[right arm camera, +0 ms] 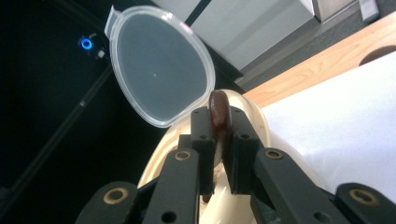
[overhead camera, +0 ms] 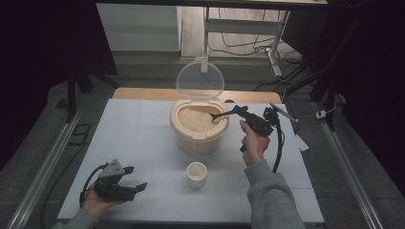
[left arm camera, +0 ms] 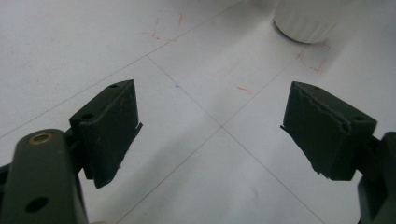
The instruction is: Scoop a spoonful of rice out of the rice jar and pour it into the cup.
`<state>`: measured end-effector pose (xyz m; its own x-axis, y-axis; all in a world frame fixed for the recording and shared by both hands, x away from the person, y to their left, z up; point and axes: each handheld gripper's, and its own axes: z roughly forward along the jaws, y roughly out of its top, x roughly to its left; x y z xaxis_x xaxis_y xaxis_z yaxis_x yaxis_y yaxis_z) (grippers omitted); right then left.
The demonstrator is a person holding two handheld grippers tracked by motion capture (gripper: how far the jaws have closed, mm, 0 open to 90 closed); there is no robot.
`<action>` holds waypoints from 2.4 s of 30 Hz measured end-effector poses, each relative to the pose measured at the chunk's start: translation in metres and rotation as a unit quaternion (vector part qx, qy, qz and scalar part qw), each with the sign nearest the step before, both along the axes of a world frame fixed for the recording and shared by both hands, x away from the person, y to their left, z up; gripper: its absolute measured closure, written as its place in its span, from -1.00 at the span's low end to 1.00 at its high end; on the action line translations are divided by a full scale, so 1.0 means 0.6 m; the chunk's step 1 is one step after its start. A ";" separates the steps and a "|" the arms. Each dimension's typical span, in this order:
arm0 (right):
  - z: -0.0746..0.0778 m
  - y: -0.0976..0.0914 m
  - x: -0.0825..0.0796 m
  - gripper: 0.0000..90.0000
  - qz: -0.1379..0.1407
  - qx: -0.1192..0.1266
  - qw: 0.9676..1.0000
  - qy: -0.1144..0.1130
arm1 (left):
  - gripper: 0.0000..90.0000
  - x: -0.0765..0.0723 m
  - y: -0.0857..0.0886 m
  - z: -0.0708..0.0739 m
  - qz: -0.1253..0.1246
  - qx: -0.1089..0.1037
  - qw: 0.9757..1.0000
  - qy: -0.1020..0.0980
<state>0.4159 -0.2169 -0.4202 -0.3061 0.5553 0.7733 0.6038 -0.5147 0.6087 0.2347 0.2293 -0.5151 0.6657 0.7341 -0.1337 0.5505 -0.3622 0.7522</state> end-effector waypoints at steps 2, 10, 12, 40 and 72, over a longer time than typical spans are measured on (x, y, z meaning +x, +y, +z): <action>0.000 -0.007 0.000 0.85 -0.001 0.008 1.000 0.006 | -0.60 0.000 0.000 -0.001 0.000 0.000 1.000 0.001; 0.004 -0.026 0.001 0.86 -0.005 0.047 0.999 0.027 | -0.60 0.000 -0.002 0.000 -0.001 0.001 1.000 0.001; 0.005 -0.028 0.000 0.86 -0.004 0.058 0.998 0.029 | -0.60 0.000 -0.002 0.000 -0.001 0.001 1.000 0.001; 0.023 -0.041 -0.023 0.86 0.036 0.106 0.993 0.039 | -0.60 0.001 -0.002 0.000 0.000 0.002 1.000 0.001; -0.047 -0.036 -0.131 0.86 0.133 0.048 0.986 0.088 | -0.60 0.004 0.001 -0.002 0.003 0.002 1.000 0.005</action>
